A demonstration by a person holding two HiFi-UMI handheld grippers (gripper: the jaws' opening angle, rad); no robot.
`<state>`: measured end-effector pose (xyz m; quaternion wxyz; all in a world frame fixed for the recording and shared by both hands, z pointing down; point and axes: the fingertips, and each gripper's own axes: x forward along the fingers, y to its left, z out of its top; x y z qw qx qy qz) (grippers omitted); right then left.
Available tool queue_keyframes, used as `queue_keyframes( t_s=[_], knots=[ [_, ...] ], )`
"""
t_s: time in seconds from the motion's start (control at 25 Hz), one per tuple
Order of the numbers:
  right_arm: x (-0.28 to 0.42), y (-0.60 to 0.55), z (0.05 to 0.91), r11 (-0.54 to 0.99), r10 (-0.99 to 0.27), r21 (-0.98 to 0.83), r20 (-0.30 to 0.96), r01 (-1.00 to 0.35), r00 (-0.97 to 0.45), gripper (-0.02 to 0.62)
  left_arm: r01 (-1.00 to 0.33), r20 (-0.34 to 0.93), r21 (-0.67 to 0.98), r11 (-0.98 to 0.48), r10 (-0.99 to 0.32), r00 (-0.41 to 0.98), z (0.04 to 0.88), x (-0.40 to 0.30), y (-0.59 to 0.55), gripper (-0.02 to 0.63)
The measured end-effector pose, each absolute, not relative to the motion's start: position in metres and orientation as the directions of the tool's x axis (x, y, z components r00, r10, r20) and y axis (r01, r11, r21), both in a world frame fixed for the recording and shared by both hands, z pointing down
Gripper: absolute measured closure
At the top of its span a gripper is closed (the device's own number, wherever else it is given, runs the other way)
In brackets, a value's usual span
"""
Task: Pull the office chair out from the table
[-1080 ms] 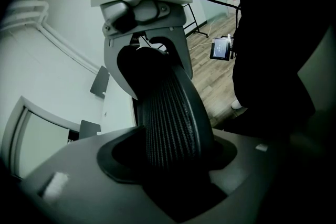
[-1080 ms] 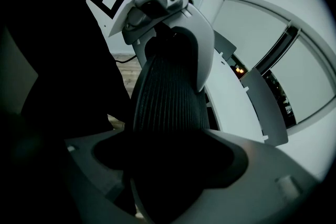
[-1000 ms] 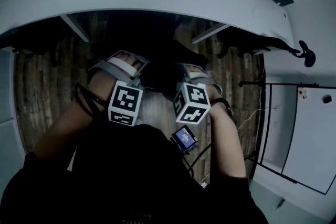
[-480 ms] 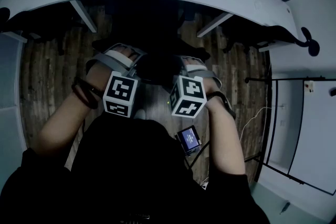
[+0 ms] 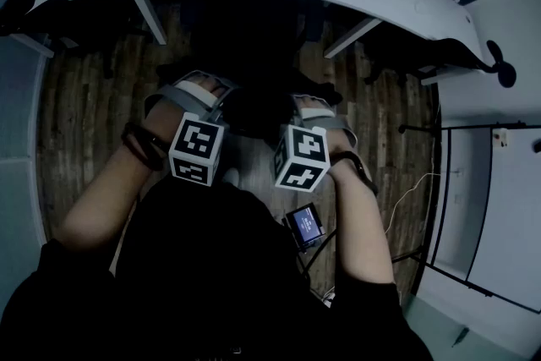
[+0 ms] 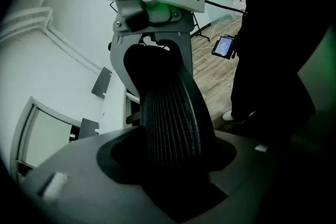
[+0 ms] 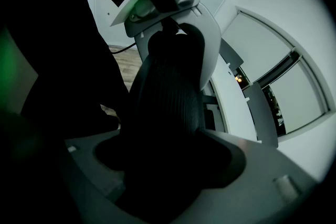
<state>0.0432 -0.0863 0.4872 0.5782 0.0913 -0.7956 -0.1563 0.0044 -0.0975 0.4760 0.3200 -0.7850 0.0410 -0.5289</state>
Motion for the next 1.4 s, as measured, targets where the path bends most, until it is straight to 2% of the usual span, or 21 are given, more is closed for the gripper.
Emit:
queue_keyframes(
  t_s=[0.96,1.4],
  knots=[
    [-0.019,-0.008,0.496,0.934,-0.358,0.348,0.904,-0.088,-0.234,0.239,0.347,0.786,-0.572,-0.743,-0.378,0.489,0.477,-0.062,-0.022,0.324],
    [-0.021,0.067,0.497,0.933,-0.36,0.348,0.901,-0.096,-0.241,0.235,0.344,0.761,-0.604,-0.719,-0.394,0.515,0.477,-0.062,0.053,0.333]
  ],
)
